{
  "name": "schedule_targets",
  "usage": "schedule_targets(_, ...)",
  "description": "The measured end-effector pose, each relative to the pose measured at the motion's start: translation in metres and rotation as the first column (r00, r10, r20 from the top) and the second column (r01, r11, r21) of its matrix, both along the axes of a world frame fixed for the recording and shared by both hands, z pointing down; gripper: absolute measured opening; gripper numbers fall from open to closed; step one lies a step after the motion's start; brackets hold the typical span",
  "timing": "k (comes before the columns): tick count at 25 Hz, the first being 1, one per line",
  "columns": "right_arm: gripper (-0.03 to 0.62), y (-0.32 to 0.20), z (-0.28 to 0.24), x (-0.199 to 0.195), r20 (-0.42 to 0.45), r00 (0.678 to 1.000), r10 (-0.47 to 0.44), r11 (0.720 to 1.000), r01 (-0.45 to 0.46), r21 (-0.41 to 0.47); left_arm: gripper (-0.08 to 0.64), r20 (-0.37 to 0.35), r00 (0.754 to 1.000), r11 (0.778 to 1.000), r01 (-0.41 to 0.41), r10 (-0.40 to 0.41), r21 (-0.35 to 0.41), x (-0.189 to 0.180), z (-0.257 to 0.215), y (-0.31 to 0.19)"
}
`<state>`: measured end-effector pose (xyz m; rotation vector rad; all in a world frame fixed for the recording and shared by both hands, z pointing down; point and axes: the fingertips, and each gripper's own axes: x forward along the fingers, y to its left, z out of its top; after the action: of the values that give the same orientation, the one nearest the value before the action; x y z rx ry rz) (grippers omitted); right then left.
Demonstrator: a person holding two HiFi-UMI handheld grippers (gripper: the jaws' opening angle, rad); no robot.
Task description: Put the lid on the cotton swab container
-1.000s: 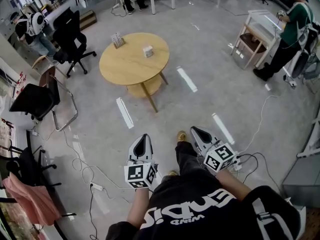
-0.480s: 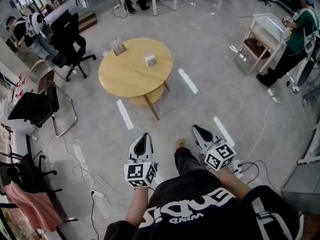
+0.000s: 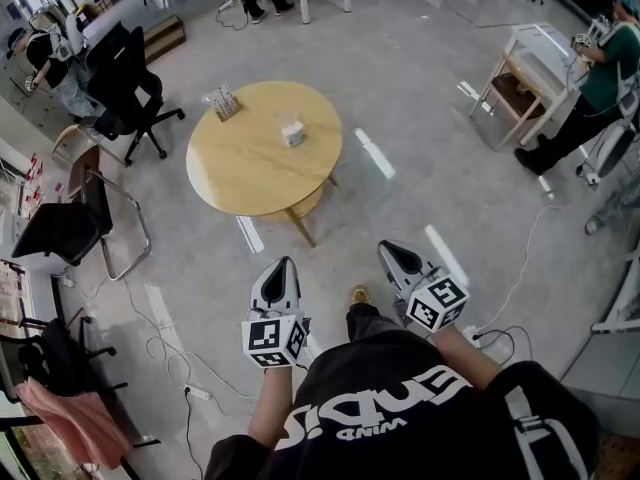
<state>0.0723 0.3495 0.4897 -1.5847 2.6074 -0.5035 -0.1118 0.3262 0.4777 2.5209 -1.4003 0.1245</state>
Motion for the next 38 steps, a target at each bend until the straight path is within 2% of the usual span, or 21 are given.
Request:
schedule_targets(9,0.003,-0.086,-0.008,0.034,-0.004,0.998,-0.058,0.998,0.058,0.006,0.011,0.006,0.998,0.998,0.055,-0.055,0.024,0.029,-0.012,-0.077)
schedule_targets(14,0.003,-0.12,-0.005,0.045,0.004,0.997,-0.08,0.997,0.08,-0.001,0.011,0.006,0.996,0.995,0.092,-0.093,0.029,0.032,-0.012,-0.105)
schedule_targets(24,0.003,-0.175,0.011,0.037,0.008,0.993,-0.115,0.993,0.115,-0.028,0.011,0.019,0.993,0.993,0.116,-0.117,0.022,0.03,-0.004,-0.156)
schedule_targets(38,0.003,-0.294,0.015,0.031,0.01,0.993,-0.122,0.992,0.122,-0.045,0.011,0.015,0.995,0.995,0.094,-0.094,0.017,0.031,0.004,-0.273)
